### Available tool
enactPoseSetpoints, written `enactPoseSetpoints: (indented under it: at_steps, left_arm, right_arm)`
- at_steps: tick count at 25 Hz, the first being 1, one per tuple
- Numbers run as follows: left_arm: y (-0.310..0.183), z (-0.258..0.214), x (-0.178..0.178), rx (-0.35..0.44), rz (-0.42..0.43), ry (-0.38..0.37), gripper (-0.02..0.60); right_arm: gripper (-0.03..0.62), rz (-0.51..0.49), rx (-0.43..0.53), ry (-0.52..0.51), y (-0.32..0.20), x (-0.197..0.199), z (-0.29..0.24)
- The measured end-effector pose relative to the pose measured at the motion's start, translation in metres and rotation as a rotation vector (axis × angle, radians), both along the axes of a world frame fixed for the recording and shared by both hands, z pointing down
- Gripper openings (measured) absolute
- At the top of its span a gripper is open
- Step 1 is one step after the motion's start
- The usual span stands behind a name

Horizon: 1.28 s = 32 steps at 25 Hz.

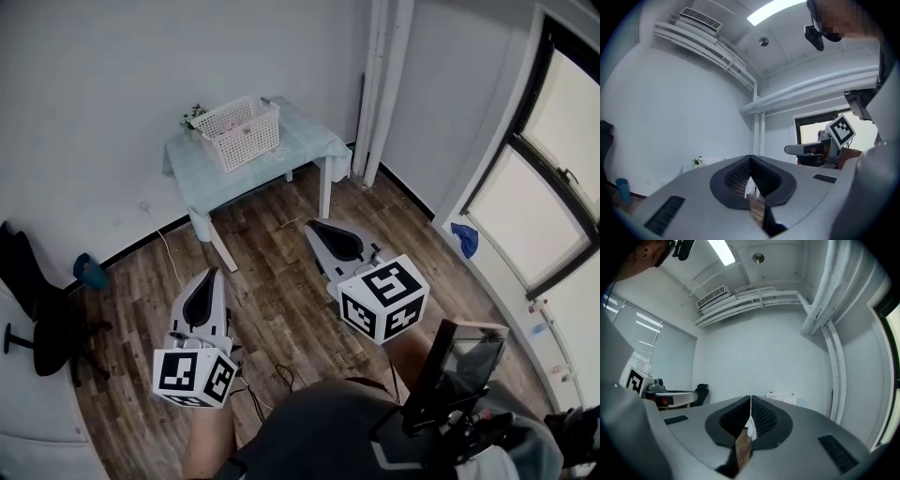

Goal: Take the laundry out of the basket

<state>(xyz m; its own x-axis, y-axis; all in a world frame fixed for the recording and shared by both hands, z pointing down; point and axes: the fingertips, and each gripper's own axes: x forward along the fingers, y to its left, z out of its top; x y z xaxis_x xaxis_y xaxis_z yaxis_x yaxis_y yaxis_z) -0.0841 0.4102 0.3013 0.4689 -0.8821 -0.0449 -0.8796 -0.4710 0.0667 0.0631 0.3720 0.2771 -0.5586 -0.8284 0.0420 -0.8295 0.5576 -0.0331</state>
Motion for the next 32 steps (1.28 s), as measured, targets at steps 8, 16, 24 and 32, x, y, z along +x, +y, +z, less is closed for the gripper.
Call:
enactPoseSetpoints:
  at_steps: [8, 16, 24, 32]
  left_arm:
    - [-0.006, 0.011, -0.005, -0.021, 0.026, 0.009, 0.009]
    - [-0.030, 0.017, 0.004, -0.031, 0.003, -0.017, 0.009]
    - [-0.081, 0.012, 0.012, -0.031, -0.025, -0.023, 0.009]
    - [-0.142, 0.008, 0.025, -0.039, -0.032, -0.017, 0.009]
  right_arm:
    - [0.018, 0.016, -0.015, -0.001, -0.002, -0.007, 0.010]
    - [0.018, -0.001, 0.001, -0.049, -0.028, 0.002, 0.013]
    - [0.018, -0.042, 0.000, -0.052, -0.084, 0.006, 0.011]
    - [0.018, -0.043, 0.006, -0.073, -0.148, 0.022, 0.007]
